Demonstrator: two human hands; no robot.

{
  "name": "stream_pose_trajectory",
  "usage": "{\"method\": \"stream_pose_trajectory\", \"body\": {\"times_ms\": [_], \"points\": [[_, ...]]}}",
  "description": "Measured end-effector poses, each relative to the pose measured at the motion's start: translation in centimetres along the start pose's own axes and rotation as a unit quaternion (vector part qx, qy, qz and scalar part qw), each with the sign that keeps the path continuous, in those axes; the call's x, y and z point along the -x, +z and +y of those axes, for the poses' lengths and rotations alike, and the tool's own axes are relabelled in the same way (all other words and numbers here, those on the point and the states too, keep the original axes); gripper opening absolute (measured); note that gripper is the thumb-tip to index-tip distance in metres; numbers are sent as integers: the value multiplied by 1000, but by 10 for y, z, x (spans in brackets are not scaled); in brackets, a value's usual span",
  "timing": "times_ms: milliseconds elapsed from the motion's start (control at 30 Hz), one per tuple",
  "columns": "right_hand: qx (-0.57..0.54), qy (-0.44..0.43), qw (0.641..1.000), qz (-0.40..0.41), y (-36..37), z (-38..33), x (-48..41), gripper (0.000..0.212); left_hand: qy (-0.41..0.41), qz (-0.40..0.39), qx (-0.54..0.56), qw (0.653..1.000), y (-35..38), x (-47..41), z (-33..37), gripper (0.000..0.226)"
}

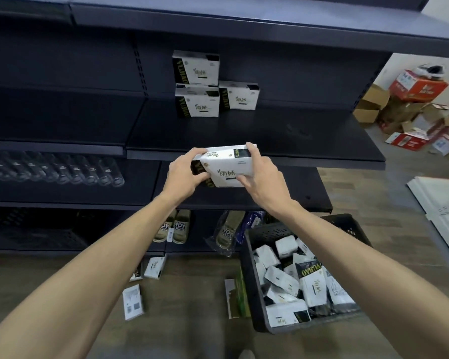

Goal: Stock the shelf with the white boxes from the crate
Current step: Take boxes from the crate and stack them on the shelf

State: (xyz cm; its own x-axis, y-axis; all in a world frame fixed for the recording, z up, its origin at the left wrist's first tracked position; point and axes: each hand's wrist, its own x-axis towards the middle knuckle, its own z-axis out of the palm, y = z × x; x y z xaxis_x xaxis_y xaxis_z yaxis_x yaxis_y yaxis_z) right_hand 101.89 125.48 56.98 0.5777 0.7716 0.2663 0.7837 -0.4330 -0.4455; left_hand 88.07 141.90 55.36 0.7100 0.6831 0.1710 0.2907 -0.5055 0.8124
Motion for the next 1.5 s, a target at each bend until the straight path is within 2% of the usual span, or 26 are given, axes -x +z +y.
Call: {"method": "stream_pose_trajectory", "body": {"times_ms": [67,167,533,633,900,1100,1333,1500], "points": [[-10,15,1000,20,3,-2,-9,63,2,7,-17,1000,-1,-9,3,51],[-27,37,998,38,4,1,-24,56,11,24,-53,998,-1,-25,7,51],[-6,89,994,63,6,52,-110,55,57,32,-94,993,38,-127,23,49],[-14,105,993,56,4,77,-146,62,71,25,-92,993,56,-166,26,50],[-31,67,996,42,5,124,-235,64,86,41,-90,991,80,-250,25,48],[-53,35,995,71,-8,133,-311,64,90,105,-129,982,78,-320,45,43],[-47,40,995,77,3,139,-363,64,21,134,-128,982,92,-361,44,58],[-19,42,995,84,13,139,-386,66,26,146,-107,983,99,-372,39,68]]}}
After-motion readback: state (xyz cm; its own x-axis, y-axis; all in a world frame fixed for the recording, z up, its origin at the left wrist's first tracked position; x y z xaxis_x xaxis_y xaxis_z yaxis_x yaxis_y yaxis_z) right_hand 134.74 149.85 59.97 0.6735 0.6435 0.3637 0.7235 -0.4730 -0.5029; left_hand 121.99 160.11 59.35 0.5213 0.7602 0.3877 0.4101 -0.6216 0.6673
